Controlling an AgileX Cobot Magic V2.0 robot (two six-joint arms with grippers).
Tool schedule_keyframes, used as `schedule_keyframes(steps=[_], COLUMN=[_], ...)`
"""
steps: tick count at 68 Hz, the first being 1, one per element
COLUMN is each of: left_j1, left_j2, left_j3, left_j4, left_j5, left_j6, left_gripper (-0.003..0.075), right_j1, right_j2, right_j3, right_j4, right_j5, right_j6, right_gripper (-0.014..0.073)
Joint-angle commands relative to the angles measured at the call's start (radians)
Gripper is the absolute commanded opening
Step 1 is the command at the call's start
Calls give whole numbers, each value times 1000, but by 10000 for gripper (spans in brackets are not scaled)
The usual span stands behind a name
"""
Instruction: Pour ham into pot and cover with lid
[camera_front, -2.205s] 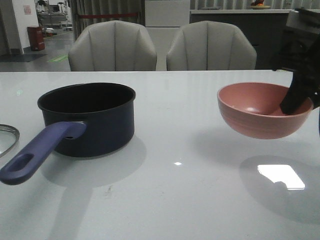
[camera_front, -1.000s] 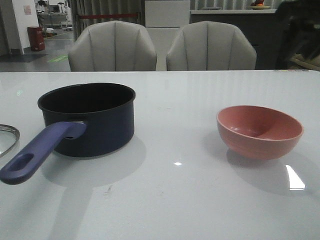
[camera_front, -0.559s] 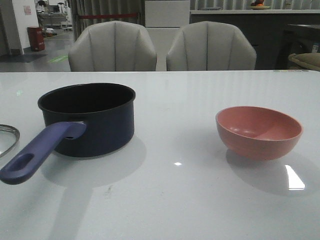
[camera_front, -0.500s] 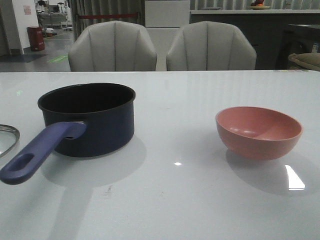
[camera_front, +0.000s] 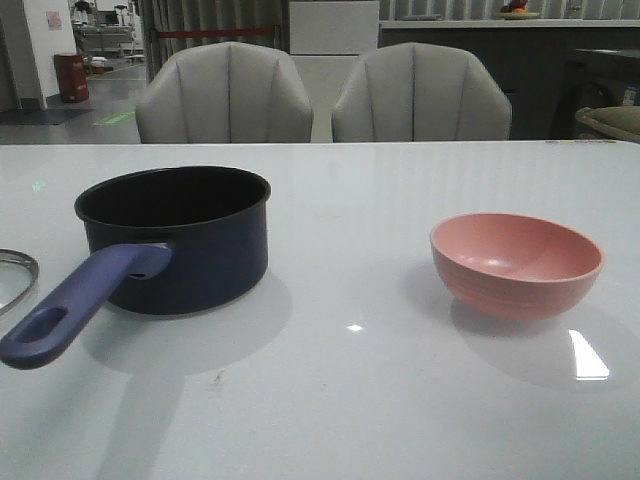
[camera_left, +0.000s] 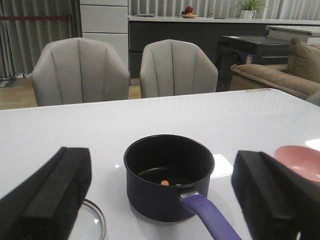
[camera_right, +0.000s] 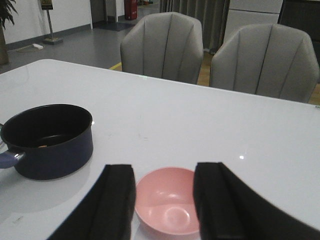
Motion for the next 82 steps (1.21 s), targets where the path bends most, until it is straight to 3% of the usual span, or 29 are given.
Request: schedule_keyframes(steps=[1, 14, 24, 30, 48, 69, 82], left_j1=[-8, -8, -8, -8, -6, 2, 128], left_j2=[14, 14, 14, 14, 110, 501, 751], left_j3=[-27, -27, -27, -27, -60, -216, -376], left_j4=[-4, -4, -4, -4, -4, -4, -22], left_j5=[-84, -83, -83, -83, -57, -49, 17], left_j6=[-4, -4, -4, -4, -26, -64, -64], left_gripper=[603, 603, 603, 603, 609, 608, 606], right_j1=[1, 1, 1, 1, 1, 1, 1], right_j2=[-113, -212, -211, -211, -211, -211, -211], right_j3=[56, 158, 179, 180, 180, 180, 180], right_j4=[9, 9, 9, 9, 9, 9, 9], right_j5=[-88, -91, -90, -90, -89, -89, -89], right_j6=[-12, -12, -12, -12, -12, -12, -12], right_gripper=[401, 372, 117, 160, 160, 160, 160])
